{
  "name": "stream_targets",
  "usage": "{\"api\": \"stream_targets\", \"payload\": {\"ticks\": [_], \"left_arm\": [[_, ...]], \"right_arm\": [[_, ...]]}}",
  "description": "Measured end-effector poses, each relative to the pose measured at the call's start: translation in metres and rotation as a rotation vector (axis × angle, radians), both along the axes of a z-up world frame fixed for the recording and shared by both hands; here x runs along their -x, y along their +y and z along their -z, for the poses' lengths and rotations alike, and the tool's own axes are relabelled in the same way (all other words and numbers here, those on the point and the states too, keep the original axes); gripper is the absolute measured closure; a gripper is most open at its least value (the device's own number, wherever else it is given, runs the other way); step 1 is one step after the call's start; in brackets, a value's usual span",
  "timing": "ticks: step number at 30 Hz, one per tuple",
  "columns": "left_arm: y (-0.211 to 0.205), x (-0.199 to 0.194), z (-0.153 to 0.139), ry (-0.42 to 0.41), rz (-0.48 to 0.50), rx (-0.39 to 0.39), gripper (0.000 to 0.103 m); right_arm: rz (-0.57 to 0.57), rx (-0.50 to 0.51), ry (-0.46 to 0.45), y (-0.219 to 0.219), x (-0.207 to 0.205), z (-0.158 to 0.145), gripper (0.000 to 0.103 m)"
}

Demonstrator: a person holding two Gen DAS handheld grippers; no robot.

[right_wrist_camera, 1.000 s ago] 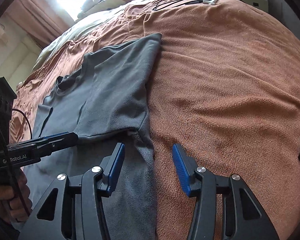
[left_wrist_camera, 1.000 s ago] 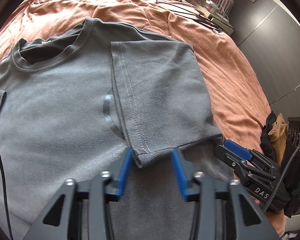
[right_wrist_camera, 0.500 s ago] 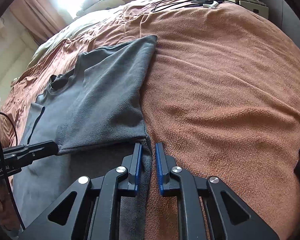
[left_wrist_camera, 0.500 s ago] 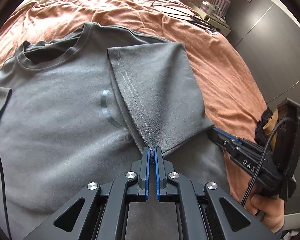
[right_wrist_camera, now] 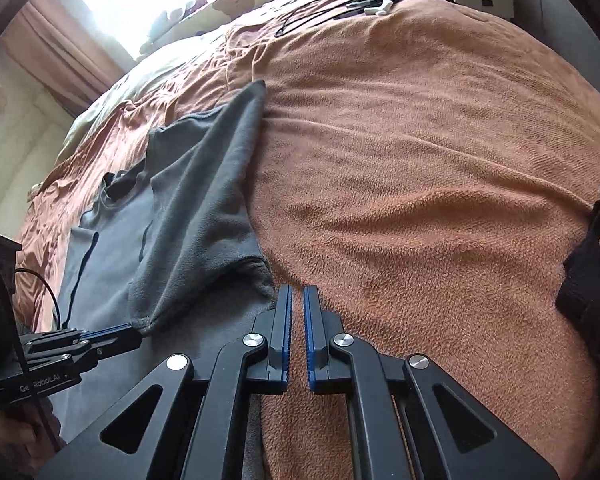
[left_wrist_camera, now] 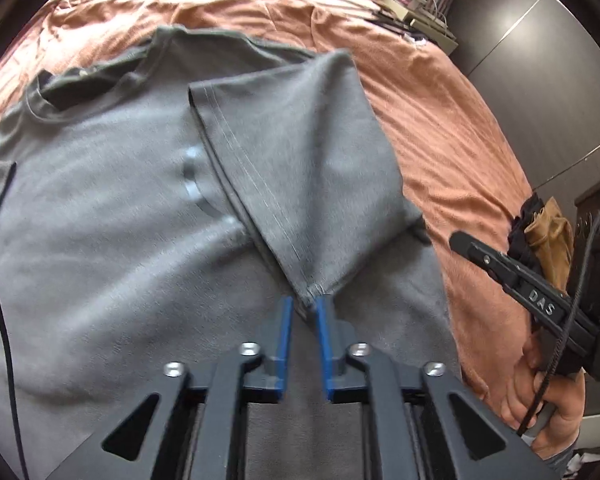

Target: Fold small clothes

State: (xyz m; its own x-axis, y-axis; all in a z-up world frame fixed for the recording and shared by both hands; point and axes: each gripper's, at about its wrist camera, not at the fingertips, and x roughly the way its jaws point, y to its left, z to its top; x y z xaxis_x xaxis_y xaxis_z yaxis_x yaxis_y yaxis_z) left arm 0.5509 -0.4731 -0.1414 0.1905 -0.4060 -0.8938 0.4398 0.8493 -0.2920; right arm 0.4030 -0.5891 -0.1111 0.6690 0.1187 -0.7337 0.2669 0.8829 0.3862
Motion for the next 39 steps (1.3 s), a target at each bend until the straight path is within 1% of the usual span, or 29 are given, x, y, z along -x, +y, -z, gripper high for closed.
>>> {"api": "stream_targets", "payload": {"ticks": [1,2,3,8,9,10,11,12,13,18,21,24,27,29,32,34,36,37,38,39], "left_arm": [[0.003,-0.003,-0.004,-0.023,-0.011,-0.001,0.066],[0.007,-0.007,-0.009,-0.047,-0.024,-0.001,0.056],[0.010,-0.010,-0.013,-0.066,-0.036,-0.002,0.052],[0.018,-0.038,-0.022,-0.108,-0.070,-0.029,0.052],[0.018,-0.044,-0.023,-0.117,-0.073,-0.035,0.052],[0.018,-0.049,-0.023,-0.124,-0.077,-0.041,0.052],[0.019,-0.055,-0.024,-0.130,-0.079,-0.046,0.052],[0.019,-0.061,-0.024,-0.137,-0.080,-0.051,0.052],[0.019,-0.067,-0.024,-0.145,-0.082,-0.056,0.052],[0.016,-0.094,-0.018,-0.166,-0.088,-0.084,0.052],[0.014,-0.111,-0.009,-0.167,-0.101,-0.090,0.051],[0.013,-0.129,0.003,-0.165,-0.119,-0.107,0.050],[0.013,-0.143,0.013,-0.151,-0.139,-0.100,0.048],[0.010,-0.151,0.018,-0.155,-0.132,-0.096,0.048],[0.007,-0.158,0.025,-0.164,-0.128,-0.114,0.048],[0.006,-0.162,0.028,-0.161,-0.131,-0.100,0.048],[0.004,-0.162,0.027,-0.176,-0.122,-0.077,0.048],[0.001,-0.161,0.027,-0.186,-0.118,-0.080,0.048],[-0.001,-0.161,0.026,-0.195,-0.111,-0.085,0.053],[-0.004,-0.161,0.025,-0.197,-0.100,-0.084,0.065]], "right_arm": [[-0.006,-0.010,-0.012,0.000,0.002,-0.002,0.100],[-0.008,-0.023,-0.023,-0.001,0.003,-0.003,0.100],[-0.010,-0.038,-0.034,-0.001,0.004,-0.003,0.100],[0.002,-0.110,-0.042,-0.010,-0.001,0.004,0.098],[0.000,-0.124,-0.042,-0.011,-0.003,0.006,0.093],[0.000,-0.133,-0.046,-0.011,-0.004,0.006,0.084],[0.004,-0.136,-0.050,-0.011,-0.005,0.007,0.079],[0.008,-0.137,-0.054,-0.011,-0.006,0.007,0.072],[0.011,-0.141,-0.060,-0.012,-0.007,0.007,0.071],[0.037,-0.175,-0.071,-0.014,-0.011,0.010,0.071],[0.033,-0.173,-0.059,-0.011,-0.018,0.013,0.071],[0.028,-0.158,-0.043,-0.007,-0.025,0.015,0.071],[0.018,-0.137,-0.029,-0.003,-0.029,0.017,0.071],[0.018,-0.133,-0.027,-0.002,-0.031,0.016,0.071],[0.003,-0.136,-0.033,0.000,-0.034,0.015,0.071],[-0.008,-0.110,-0.022,0.006,-0.038,0.016,0.071],[-0.017,-0.070,-0.003,0.010,-0.042,0.018,0.071],[-0.012,-0.059,0.007,0.011,-0.043,0.020,0.073],[-0.005,-0.055,0.019,0.011,-0.044,0.023,0.076],[0.001,-0.059,0.028,0.010,-0.045,0.025,0.079]]}}
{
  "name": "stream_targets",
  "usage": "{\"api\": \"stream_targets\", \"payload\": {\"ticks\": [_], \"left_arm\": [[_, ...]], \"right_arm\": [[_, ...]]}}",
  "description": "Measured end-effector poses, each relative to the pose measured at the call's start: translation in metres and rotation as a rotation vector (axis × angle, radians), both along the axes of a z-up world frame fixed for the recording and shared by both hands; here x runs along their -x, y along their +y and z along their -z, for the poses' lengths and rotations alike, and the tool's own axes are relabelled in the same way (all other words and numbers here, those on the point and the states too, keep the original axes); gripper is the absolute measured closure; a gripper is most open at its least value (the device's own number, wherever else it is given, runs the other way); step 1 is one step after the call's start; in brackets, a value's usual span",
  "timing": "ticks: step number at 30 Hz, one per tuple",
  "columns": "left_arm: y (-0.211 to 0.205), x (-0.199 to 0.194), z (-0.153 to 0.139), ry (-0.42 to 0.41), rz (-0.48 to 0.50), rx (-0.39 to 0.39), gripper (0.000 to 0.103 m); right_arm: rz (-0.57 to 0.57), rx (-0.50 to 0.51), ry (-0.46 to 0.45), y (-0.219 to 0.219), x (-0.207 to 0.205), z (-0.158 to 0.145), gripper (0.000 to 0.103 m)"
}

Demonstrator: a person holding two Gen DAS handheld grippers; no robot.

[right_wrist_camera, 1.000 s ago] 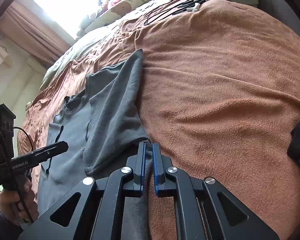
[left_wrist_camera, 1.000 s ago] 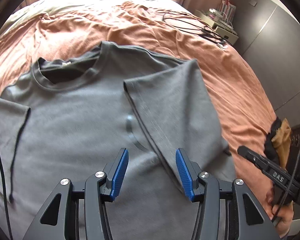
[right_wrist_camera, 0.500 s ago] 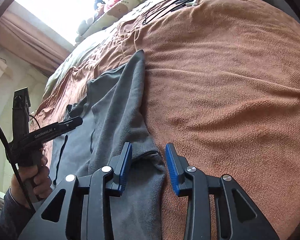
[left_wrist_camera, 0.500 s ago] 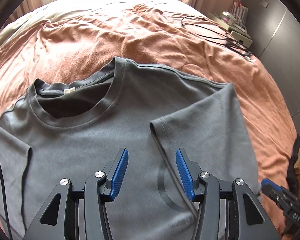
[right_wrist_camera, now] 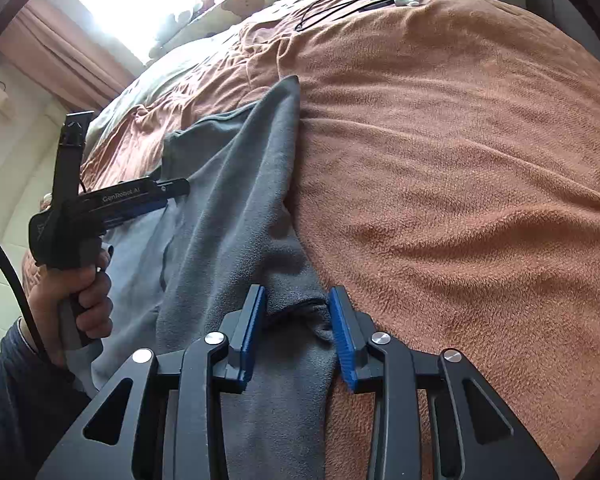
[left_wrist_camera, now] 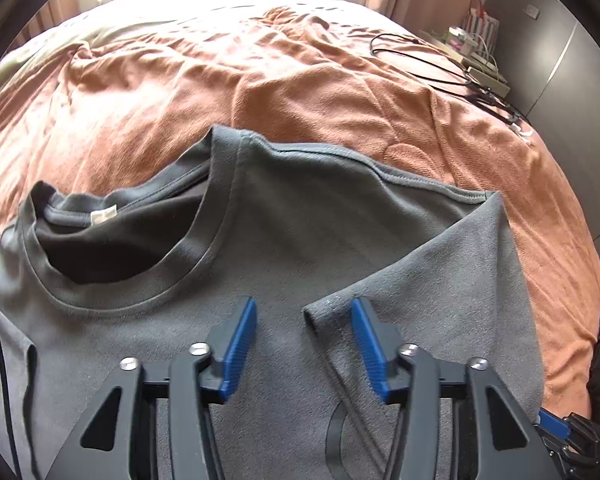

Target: Fold small clothes

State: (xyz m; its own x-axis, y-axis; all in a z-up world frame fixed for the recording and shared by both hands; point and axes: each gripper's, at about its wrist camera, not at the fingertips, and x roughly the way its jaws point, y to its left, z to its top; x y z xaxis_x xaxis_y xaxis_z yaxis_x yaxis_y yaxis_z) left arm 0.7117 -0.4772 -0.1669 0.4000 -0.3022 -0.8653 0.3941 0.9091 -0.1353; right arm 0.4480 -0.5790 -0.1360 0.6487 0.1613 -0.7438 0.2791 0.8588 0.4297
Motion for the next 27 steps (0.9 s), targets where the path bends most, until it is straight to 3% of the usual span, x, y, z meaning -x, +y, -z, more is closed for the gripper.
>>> {"api": "stream_targets", "payload": {"ticks": [3,4,8,13,21,27], "left_arm": [[-0.006,-0.001,0.000,0.021,0.027,-0.009,0.098],[-0.006,0.000,-0.002,0.016,0.030,-0.011,0.099],[0.001,0.007,-0.028,-0.032,0.050,0.060,0.100],[0.015,0.012,-0.050,-0.053,0.040,0.088,0.100],[0.030,0.009,-0.018,0.009,-0.017,0.016,0.100],[0.023,0.008,0.004,0.004,-0.011,-0.076,0.100]], "right_arm": [[0.010,-0.015,0.001,0.000,-0.001,0.000,0.082],[0.010,-0.011,0.005,0.000,0.000,0.000,0.084],[0.006,-0.011,0.009,0.000,0.000,0.002,0.084],[0.008,-0.022,0.008,-0.002,0.003,0.001,0.084],[0.007,-0.003,0.015,0.002,0.003,0.000,0.084],[0.000,-0.001,0.016,0.003,0.003,-0.002,0.085]]}}
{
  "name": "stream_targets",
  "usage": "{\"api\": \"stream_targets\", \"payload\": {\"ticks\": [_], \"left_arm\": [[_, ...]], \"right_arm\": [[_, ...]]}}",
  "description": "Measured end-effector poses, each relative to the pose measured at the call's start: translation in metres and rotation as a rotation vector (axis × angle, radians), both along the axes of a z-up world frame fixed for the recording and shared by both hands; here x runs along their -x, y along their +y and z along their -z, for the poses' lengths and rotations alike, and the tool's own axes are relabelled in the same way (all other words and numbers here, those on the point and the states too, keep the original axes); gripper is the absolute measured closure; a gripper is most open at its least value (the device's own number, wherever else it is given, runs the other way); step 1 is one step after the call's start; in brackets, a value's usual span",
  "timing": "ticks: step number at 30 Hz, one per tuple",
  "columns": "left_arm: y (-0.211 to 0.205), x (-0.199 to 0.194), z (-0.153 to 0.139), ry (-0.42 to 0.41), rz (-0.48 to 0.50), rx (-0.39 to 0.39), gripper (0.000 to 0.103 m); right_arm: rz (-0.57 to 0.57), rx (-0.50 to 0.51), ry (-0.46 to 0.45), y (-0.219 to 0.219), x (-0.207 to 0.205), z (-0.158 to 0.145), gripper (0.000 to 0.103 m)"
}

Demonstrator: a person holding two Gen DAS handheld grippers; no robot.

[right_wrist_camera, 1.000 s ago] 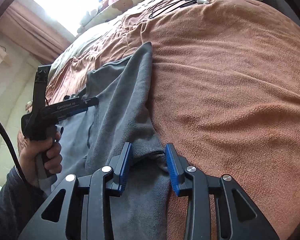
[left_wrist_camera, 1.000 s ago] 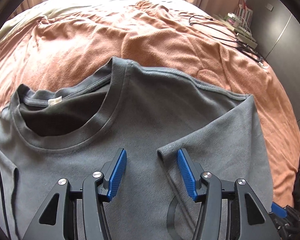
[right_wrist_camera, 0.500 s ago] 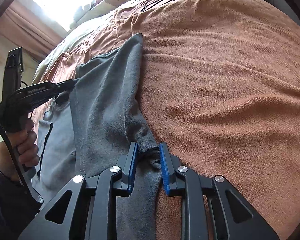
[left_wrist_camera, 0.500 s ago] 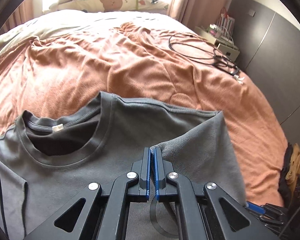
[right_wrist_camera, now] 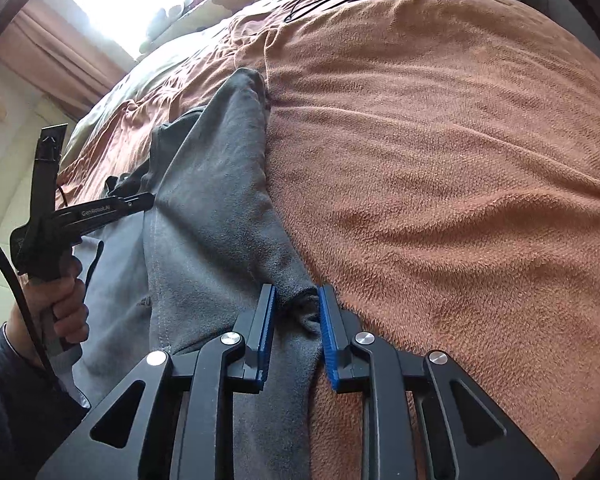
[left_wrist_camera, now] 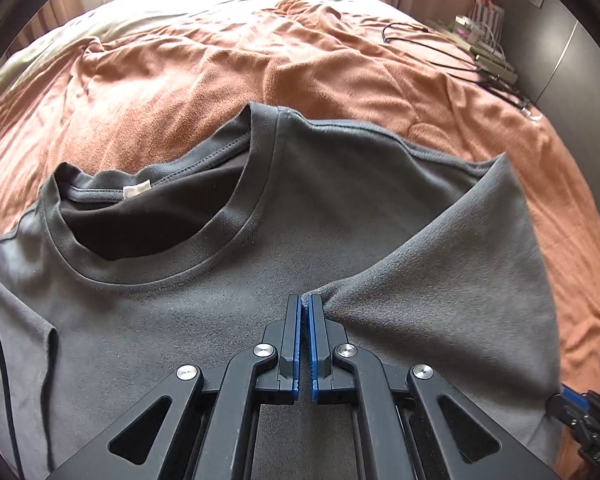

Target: Fold small clothes

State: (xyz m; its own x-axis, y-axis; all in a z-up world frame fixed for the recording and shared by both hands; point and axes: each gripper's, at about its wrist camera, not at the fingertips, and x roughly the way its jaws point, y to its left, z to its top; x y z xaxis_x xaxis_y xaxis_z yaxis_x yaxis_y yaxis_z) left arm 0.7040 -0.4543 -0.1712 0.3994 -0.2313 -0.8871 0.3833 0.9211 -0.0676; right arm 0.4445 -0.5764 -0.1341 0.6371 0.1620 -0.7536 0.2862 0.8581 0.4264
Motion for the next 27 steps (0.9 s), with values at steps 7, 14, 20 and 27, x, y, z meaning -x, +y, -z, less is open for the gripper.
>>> {"api": "stream_targets", "payload": {"ticks": [7,14,20,27], "left_arm": [[-0.010,-0.002,0.000,-0.022,0.031,-0.087,0.099],[-0.005,0.001,-0.005,0.004,0.025,-0.076,0.100],[0.000,0.002,-0.005,0.011,0.020,-0.096,0.099],[-0.006,0.000,-0.023,-0.036,0.004,-0.135,0.090]], "right_arm": [[-0.032,-0.037,-0.012,-0.002,0.005,-0.010,0.085],[0.008,-0.073,-0.055,-0.012,0.008,-0.006,0.085],[0.014,-0.058,-0.012,-0.007,0.001,0.004,0.085],[0.005,-0.090,0.002,-0.007,0.004,0.000,0.085]]}}
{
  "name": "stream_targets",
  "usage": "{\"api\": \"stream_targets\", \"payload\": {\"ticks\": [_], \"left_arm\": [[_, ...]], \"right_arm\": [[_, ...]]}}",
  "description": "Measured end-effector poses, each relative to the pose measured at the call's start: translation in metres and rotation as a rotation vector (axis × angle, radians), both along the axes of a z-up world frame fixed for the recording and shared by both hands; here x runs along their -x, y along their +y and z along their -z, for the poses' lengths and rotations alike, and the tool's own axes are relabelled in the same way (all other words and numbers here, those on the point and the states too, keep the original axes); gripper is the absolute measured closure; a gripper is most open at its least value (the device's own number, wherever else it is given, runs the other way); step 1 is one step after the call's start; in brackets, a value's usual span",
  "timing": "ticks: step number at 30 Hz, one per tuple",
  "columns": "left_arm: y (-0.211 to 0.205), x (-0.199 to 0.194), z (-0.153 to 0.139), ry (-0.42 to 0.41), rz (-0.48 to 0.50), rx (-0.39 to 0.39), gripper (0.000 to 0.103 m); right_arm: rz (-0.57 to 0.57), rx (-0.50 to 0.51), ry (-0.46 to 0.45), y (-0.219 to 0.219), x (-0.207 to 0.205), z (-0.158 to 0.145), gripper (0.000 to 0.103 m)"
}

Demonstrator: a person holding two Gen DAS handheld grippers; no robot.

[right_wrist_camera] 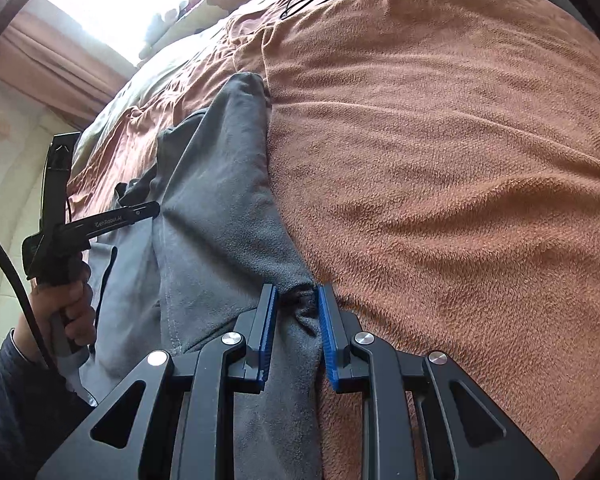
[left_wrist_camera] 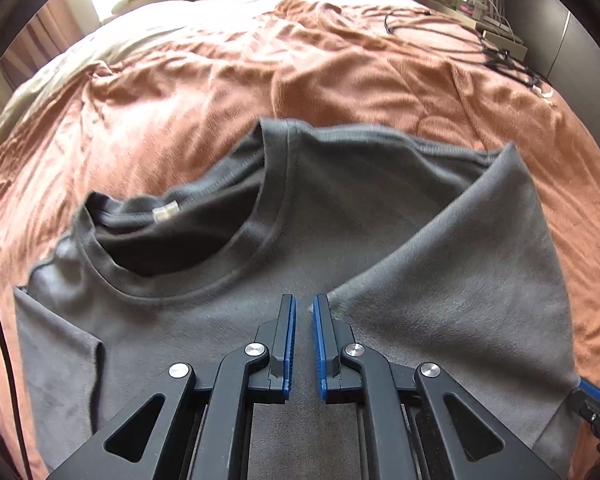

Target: Fold small clothes

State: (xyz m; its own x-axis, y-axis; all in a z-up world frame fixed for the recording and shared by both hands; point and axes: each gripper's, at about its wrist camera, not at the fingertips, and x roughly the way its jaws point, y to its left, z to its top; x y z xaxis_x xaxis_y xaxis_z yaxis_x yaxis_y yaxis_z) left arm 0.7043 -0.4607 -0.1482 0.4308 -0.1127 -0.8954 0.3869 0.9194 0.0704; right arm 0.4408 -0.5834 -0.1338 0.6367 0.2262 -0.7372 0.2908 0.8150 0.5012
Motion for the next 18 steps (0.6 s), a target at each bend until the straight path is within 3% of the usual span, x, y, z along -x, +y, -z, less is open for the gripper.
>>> {"api": "stream_targets", "payload": {"ticks": [3,4,11,18], "left_arm": [[-0.006,0.001,-0.018,-0.042,0.000,0.033,0.074],[-0.010,0.001,-0.024,-0.054,0.009,0.050,0.073],[-0.056,0.009,-0.044,-0.074,0.125,0.162,0.072],[-0.105,0.011,-0.033,-0.036,0.221,0.212,0.072]], "right_arm": [[-0.013,-0.035,-0.008,-0.003,0.002,-0.003,0.085],[-0.010,-0.046,-0.016,-0.004,0.004,-0.004,0.085],[0.036,-0.061,-0.082,-0.018,0.012,-0.010,0.085],[0.096,-0.126,-0.098,-0.026,0.013,0.000,0.085]]}}
